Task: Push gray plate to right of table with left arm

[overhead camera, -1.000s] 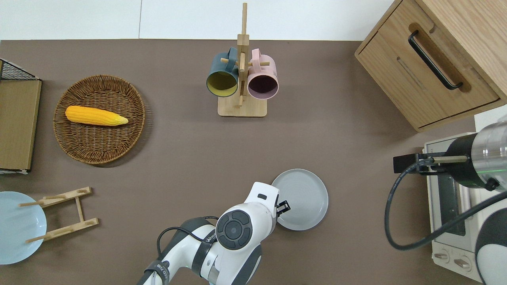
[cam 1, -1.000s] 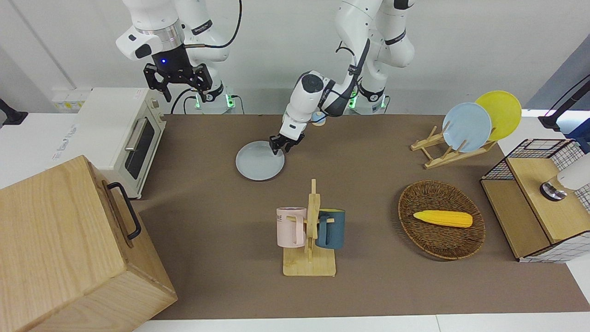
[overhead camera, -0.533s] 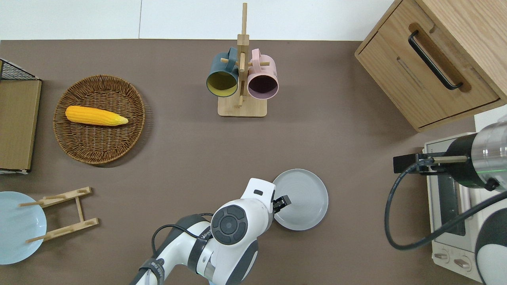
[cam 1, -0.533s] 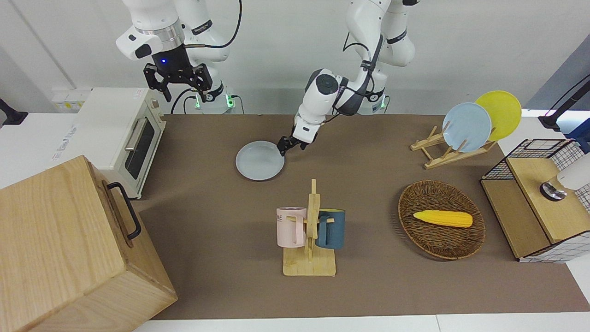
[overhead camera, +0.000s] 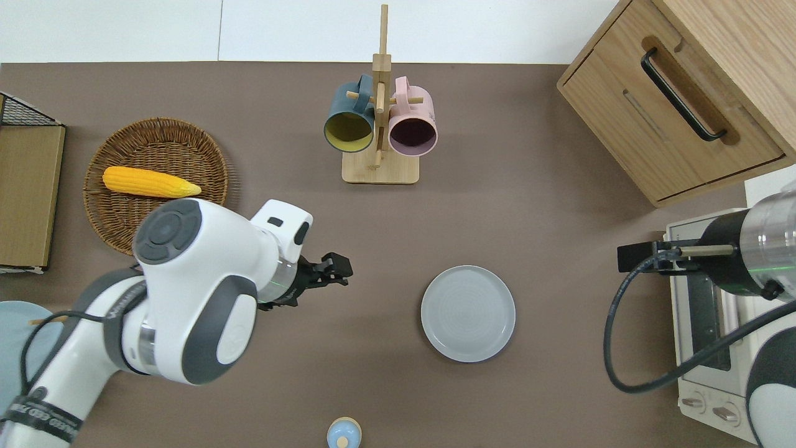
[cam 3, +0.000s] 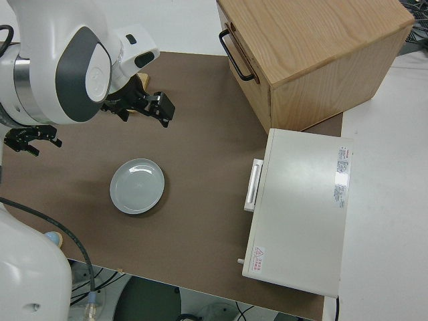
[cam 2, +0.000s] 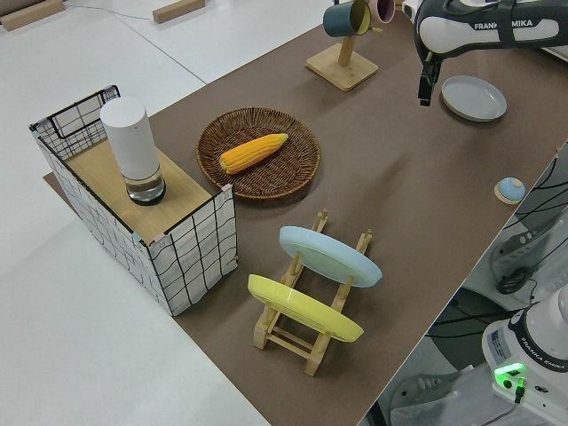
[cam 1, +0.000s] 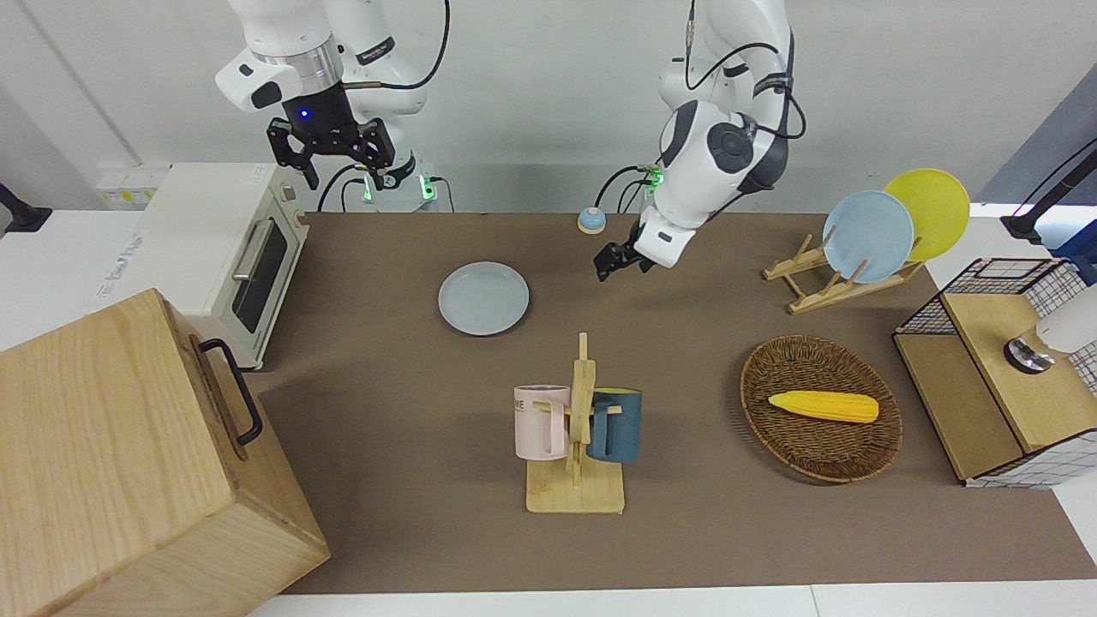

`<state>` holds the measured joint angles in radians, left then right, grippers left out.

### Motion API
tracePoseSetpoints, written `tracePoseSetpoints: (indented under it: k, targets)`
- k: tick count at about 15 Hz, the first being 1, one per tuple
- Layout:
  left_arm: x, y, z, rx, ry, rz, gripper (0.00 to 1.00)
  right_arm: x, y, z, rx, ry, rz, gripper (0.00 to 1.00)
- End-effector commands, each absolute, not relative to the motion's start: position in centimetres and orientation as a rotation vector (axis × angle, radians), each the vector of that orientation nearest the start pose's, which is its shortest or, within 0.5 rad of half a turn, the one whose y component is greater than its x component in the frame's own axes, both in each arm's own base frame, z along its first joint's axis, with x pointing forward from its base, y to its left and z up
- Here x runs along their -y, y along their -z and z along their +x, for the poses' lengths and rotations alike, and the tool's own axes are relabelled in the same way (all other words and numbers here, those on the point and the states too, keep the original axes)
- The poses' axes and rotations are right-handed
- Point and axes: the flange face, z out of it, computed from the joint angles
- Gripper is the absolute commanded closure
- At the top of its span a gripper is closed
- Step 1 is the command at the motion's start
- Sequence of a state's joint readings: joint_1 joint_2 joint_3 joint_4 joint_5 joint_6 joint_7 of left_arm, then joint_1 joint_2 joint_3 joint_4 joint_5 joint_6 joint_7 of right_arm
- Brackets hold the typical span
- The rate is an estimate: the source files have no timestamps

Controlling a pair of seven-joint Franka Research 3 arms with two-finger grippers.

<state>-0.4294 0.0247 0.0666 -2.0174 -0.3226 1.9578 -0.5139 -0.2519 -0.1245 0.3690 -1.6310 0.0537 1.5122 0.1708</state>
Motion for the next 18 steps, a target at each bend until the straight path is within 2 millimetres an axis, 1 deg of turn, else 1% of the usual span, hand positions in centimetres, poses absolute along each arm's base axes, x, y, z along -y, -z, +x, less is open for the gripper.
tracePoseSetpoints:
  k: [1,3,4,5,6,7,9,11,13,15,16,17,18]
  targets:
    - [16.3,-46.1,52.7,0.325,-0.338,-3.302,0.01,-7.8,-65.2,49.8,-0.115,-0.012,-3.122,0.005]
    - [13.3,-47.8,53.4,0.266,-0.347,-3.307,0.01,-7.8,-65.2,49.8,-0.115,-0.012,-3.122,0.005]
    - [12.0,-47.9,53.6,0.228,-0.342,-3.298,0.01,-7.8,-65.2,49.8,-0.117,-0.012,-3.122,0.005]
    - [10.3,-48.3,53.7,0.204,-0.324,-3.274,0.01,-7.8,-65.2,49.8,-0.115,-0.012,-3.122,0.005]
    - [9.2,-49.4,53.8,0.168,-0.28,-3.248,0.01,-7.8,-65.2,49.8,-0.115,-0.014,-3.122,0.005]
    - [8.8,-51.0,53.9,0.128,-0.238,-3.224,0.01,-7.8,-65.2,49.8,-0.115,-0.012,-3.122,0.005]
    - [8.1,-53.4,54.0,0.085,-0.23,-3.195,0.01,-7.8,-65.2,49.8,-0.117,-0.012,-3.122,0.005]
    - [7.3,-56.9,54.3,0.061,-0.177,-3.205,0.01,-7.8,-65.2,49.8,-0.115,-0.012,-3.122,0.005]
    - [6.6,-57.9,54.5,0.052,-0.16,-3.208,0.01,-7.8,-65.2,49.8,-0.117,-0.014,-3.122,0.005]
    - [6.6,-59.0,54.4,0.04,-0.136,-3.187,0.01,-7.8,-65.2,49.8,-0.115,-0.012,-3.122,0.005]
    - [6.7,-59.7,54.3,0.023,-0.122,-3.161,0.01,-7.8,-65.2,49.8,-0.117,-0.012,-3.122,0.005]
    - [7.5,-60.3,54.2,-0.009,-0.106,-3.135,0.01,-7.8,-65.2,49.8,-0.115,-0.012,-3.122,0.005]
    - [7.5,-60.7,54.2,-0.014,-0.095,-3.121,0.01,-7.8,-65.2,49.8,-0.115,-0.012,-3.122,0.005]
